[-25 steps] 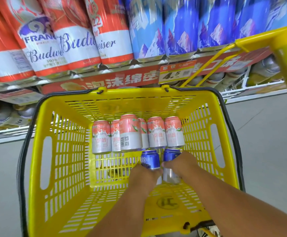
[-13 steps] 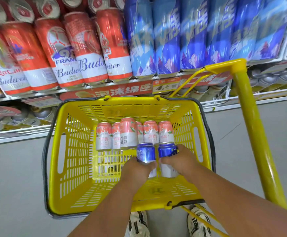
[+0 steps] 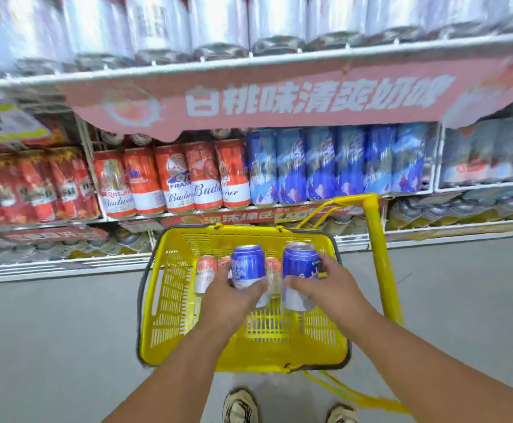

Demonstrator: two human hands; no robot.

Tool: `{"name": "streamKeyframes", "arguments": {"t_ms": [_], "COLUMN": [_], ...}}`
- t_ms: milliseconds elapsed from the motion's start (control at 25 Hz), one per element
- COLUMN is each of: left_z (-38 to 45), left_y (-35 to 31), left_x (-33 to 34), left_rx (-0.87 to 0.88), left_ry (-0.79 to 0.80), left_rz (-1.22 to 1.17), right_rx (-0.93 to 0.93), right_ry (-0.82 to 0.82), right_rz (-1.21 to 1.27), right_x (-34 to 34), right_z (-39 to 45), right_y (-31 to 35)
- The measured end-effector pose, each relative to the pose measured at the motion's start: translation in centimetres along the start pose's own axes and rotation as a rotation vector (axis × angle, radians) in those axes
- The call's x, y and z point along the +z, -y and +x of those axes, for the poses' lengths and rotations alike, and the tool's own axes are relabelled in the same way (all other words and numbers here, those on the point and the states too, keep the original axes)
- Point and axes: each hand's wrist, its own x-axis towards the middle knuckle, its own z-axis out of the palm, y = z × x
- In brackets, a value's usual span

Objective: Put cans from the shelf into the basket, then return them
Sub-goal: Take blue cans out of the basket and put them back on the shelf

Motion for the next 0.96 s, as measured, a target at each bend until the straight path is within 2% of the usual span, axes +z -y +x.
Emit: {"name": "streamKeyframes", "arguments": {"t_ms": [400,760,960], "left_z": [-11.7,-23.2,-28.3], "left_y": [-15.8,-32.8,-40.8], "left_x": [-7.8,-15.1,-17.7], "left_rx": [0.243,0.491,0.601], "left_ry": [-0.034,-0.086,-0.112], "left_rz": [-0.093,-0.094,-0.128], "right_rx": [-0.223,-0.444,-0.53], "right_ry": [-0.002,-0.016,-0.017], "right_rz": [0.115,0.091,0.094], "right_x": [-6.7,-15.1,-19.1], "right_z": [-9.8,-19.7,-23.6], "right_y": [16.9,33.5,40.3]}}
